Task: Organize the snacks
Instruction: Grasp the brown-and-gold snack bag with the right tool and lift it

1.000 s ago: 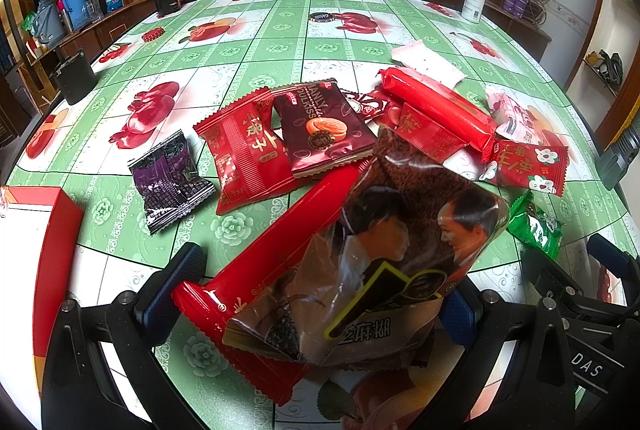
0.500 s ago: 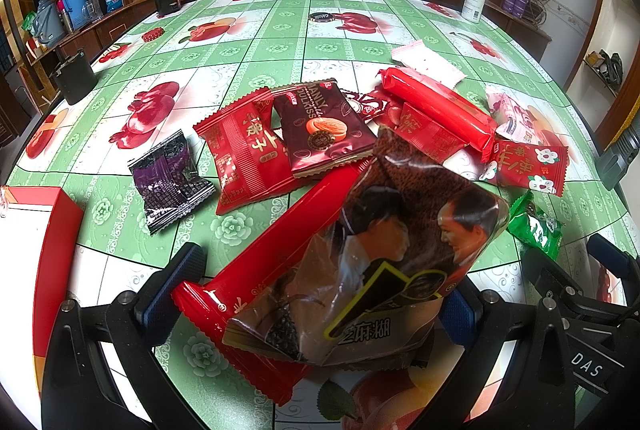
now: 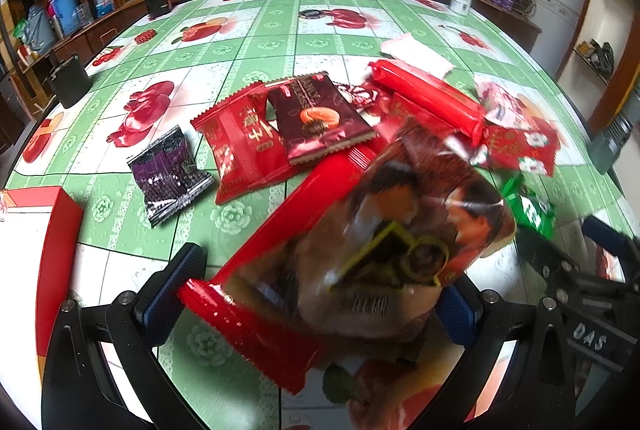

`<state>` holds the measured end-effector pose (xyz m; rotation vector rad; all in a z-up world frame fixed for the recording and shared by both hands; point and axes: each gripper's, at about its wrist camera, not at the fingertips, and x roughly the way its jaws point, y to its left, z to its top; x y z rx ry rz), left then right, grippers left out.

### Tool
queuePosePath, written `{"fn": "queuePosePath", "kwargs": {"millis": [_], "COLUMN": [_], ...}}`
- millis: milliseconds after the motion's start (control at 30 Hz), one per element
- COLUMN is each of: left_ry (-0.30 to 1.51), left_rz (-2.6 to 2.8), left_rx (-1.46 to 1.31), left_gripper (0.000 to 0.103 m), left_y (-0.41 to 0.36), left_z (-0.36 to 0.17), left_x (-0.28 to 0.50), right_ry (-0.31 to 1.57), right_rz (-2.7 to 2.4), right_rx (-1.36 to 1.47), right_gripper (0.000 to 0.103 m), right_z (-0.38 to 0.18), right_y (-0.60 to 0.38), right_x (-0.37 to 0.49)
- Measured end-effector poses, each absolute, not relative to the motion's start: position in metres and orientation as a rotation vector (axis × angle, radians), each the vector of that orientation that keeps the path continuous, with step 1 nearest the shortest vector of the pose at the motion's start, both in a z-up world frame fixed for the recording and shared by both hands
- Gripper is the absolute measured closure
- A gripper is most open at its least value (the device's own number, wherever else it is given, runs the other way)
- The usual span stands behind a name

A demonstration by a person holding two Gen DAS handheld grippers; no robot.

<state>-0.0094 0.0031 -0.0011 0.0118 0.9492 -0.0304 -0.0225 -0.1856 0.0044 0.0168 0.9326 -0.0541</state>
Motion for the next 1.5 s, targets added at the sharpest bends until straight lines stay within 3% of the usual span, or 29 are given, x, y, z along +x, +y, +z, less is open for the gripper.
{"fn": "queuePosePath", "kwargs": {"millis": [833,1200,1500], "left_ry": [0.978,0.813,0.822], "left_rz": [-0.101,-0.12,-0.058], "left_rx": [0.074,0.096,0.074], "left_gripper": [0.0,0.0,0.0], "left_y": [0.016,0.084,0.117], "left_z": [0.012,0.054,0.046], "left_x": [-0.048,-0.122,-0.136], "right_ry": [0.954,0.771,0.807], "right_rz": [-0.064,0.054,0.291], "right_rx": [0.029,0.008,0.025], "right_gripper": [0.0,0.0,0.0], "right_z": [0.007,0.053,0.056], "right_y": [-0.184,-0.176,-0.15], "right_x": [-0.028,-0.078,-0.095]}}
